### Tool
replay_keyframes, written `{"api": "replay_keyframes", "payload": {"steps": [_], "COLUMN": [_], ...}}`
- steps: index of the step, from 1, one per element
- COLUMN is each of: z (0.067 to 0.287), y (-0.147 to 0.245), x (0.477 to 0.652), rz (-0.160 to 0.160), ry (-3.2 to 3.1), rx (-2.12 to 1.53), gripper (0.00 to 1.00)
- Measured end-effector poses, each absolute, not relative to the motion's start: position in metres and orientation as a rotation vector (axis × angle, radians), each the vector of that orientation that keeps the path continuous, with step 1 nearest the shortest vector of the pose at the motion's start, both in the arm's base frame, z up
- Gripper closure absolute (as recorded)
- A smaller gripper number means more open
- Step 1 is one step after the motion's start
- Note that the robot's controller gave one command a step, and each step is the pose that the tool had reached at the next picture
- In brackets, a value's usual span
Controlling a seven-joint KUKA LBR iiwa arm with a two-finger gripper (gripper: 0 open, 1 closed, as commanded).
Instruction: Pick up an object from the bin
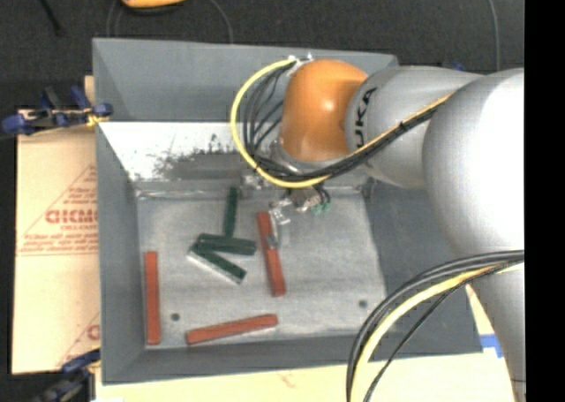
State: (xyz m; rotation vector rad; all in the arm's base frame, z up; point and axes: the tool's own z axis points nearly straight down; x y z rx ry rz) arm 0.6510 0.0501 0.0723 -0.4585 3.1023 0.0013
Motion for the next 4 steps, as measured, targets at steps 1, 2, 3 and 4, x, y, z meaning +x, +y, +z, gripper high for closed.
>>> {"api": "replay_keyframes", "payload": {"steps": [1,2,3,4], "z": [0.075,0.073,0.073,0.078], "y": [0.069,0.069,0.069,0.106], "x": [0.657,0.656,0.656,0.619], "rz": [-0.003,0.0,0.0,-0.004], "ry": [2.996,2.995,2.996,2.955], "rx": [-0.927,-0.924,-0.923,-1.054], "gripper": [1.0,0.0,0.0,0.0]}}
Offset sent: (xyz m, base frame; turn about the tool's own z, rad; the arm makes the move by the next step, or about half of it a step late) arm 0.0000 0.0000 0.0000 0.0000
